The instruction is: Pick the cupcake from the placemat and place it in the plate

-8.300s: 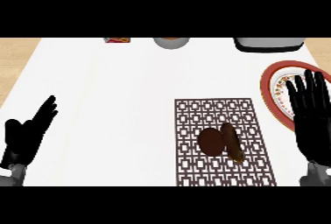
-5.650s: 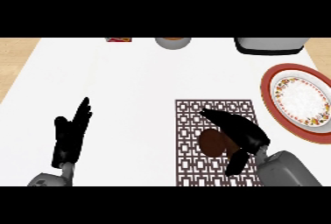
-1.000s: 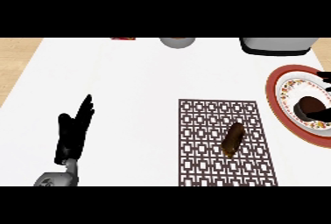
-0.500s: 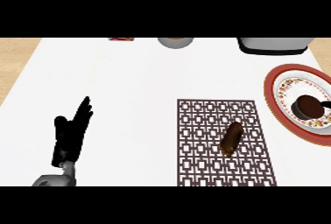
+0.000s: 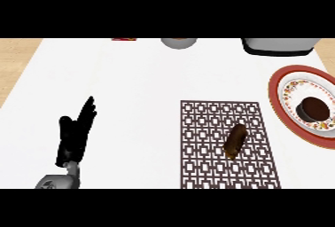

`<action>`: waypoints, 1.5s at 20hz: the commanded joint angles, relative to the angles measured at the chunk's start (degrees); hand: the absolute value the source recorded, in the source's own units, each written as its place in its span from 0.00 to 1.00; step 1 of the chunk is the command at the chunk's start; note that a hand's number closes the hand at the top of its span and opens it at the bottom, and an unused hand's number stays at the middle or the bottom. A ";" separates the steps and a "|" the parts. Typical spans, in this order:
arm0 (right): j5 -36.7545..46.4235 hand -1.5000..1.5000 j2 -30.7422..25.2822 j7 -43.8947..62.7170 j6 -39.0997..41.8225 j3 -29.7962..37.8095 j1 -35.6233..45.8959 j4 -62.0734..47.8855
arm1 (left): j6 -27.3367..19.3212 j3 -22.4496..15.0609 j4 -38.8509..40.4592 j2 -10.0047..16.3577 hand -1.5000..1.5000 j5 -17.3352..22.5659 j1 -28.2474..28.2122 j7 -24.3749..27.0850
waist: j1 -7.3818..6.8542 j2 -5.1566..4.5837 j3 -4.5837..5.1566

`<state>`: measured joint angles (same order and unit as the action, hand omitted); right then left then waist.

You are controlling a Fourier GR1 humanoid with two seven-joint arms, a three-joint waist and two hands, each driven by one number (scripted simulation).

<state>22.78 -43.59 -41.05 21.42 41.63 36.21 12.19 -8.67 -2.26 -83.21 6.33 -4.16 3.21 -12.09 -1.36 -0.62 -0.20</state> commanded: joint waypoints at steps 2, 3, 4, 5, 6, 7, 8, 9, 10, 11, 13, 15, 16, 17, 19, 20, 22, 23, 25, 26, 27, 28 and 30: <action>-0.87 0.00 0.30 -2.70 0.03 -0.17 0.31 -0.60 | 1.69 0.87 0.59 0.71 0.50 0.98 -1.34 1.84 | -0.55 -0.12 -0.04; -0.14 0.00 0.37 -6.52 1.08 -0.90 -3.79 -0.82 | 0.14 -0.12 -1.76 0.43 0.50 -0.61 -1.65 -0.60 | -0.44 -0.10 -0.08; -0.25 0.00 1.70 -3.24 -1.40 -1.41 -0.01 -0.38 | 0.50 0.81 0.27 0.70 0.50 -0.28 1.34 -1.26 | -0.30 -0.05 -0.02; -0.79 0.00 2.83 -3.62 -3.72 -1.39 -0.51 0.34 | -0.54 -0.89 -1.10 -1.35 0.50 -0.99 -2.19 1.26 | -0.14 0.11 0.03; -0.42 0.00 2.16 -2.13 -3.56 -1.86 0.58 -0.34 | 0.22 0.23 -0.67 -0.12 0.50 -0.47 0.28 -1.19 | -0.29 0.01 0.00; -0.80 0.00 1.16 -3.80 -2.74 -1.37 -2.17 -1.16 | 0.17 0.22 -2.62 0.40 0.50 -0.66 0.30 -2.76 | -0.26 0.00 -0.03; 0.00 0.00 2.46 -2.75 -5.97 -2.12 -1.87 -0.94 | -0.43 -2.03 -4.87 -1.24 0.50 -1.54 -5.36 0.23 | -0.58 0.05 -0.02; -0.22 0.00 3.09 -3.52 -6.73 -2.13 -1.14 -0.92 | 0.49 0.52 -1.36 -0.05 0.50 -0.11 -1.36 -0.54 | -0.46 -0.08 -0.03; 0.22 0.00 3.06 -2.21 -7.51 -2.79 -1.42 -1.05 | -0.62 -0.14 -2.31 -0.34 0.50 -1.47 0.68 -2.79 | -0.22 0.00 -0.01; 0.52 0.00 3.21 -0.97 -9.05 -2.83 0.19 -1.48 | -0.30 -0.59 -2.25 -0.48 0.50 -1.58 -1.60 -0.10 | -0.78 -0.16 -0.05; 1.42 0.00 2.34 0.12 -9.47 -4.12 -0.12 -1.22 | 0.81 -0.48 -3.42 -0.51 0.50 -0.37 -2.26 -1.21 | -0.54 -0.03 -0.01; 0.17 0.00 2.85 -2.70 -9.98 -3.09 -2.47 -1.71 | -1.07 0.32 0.61 -1.09 0.50 -1.88 2.40 -0.75 | -0.12 -0.11 -0.02; 0.17 0.00 2.35 -2.03 -9.42 -3.22 -1.98 -2.05 | -2.04 -0.62 0.15 -2.55 0.50 -2.27 1.30 -0.72 | -0.30 -0.12 -0.04; -0.52 0.00 0.18 -2.54 -8.65 -2.16 -2.36 -2.32 | 0.95 1.25 -0.23 0.42 0.50 -0.31 2.00 -2.47 | -0.64 -0.31 -0.11; -0.24 0.00 0.49 -3.05 -8.54 -2.88 -4.34 -2.76 | 0.17 0.80 0.31 -1.10 0.50 -0.44 -0.08 0.27 | -0.34 -0.16 -0.06; -0.46 0.00 3.30 -0.04 -12.56 -3.19 -0.63 -1.89 | 0.56 -0.12 0.18 -1.20 0.50 -1.13 -2.26 2.63 | -0.45 -0.02 0.00; 0.08 0.00 2.56 -2.96 -13.21 -3.73 -4.06 -1.82 | 1.52 1.09 -1.34 0.11 0.50 0.00 -2.15 0.03 | -0.33 0.00 -0.02; -0.15 0.00 0.43 -2.15 -11.99 -3.12 -3.84 -2.64 | 0.40 -0.23 -3.29 -0.64 0.50 -1.07 0.75 -5.03 | -0.62 -0.18 -0.12; 0.03 0.00 0.00 -1.27 -12.33 -3.27 -3.27 -3.08 | 0.27 0.39 -0.54 -1.13 0.50 -0.93 -0.21 -0.66 | -0.89 -0.32 -0.13; 0.02 0.00 -0.04 -2.67 -12.17 -3.38 -4.62 -2.98 | 1.32 0.72 0.12 -0.18 0.50 -0.75 -0.90 0.22 | -0.69 -0.26 -0.11; -0.42 0.00 -0.21 -3.86 -11.62 -2.84 -5.26 -3.28 | 1.36 0.83 1.18 -0.64 0.50 -0.44 -0.72 1.33 | -0.85 -0.43 -0.17; 0.34 0.00 1.28 -2.24 -13.99 -3.92 -3.98 -2.83 | 1.29 0.28 -2.68 -0.42 0.50 -0.65 -2.53 0.66 | -0.90 -0.15 -0.10; -0.68 0.00 -0.23 -1.81 -12.48 -3.21 -4.44 -3.07 | 1.45 1.54 1.06 -0.33 0.50 -0.29 -0.75 2.04 | -0.43 -0.13 -0.07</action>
<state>22.61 -43.39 -43.62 9.39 38.34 31.82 9.27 -7.56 -1.24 -83.05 5.99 -4.72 2.95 -11.60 -1.96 -0.87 -0.31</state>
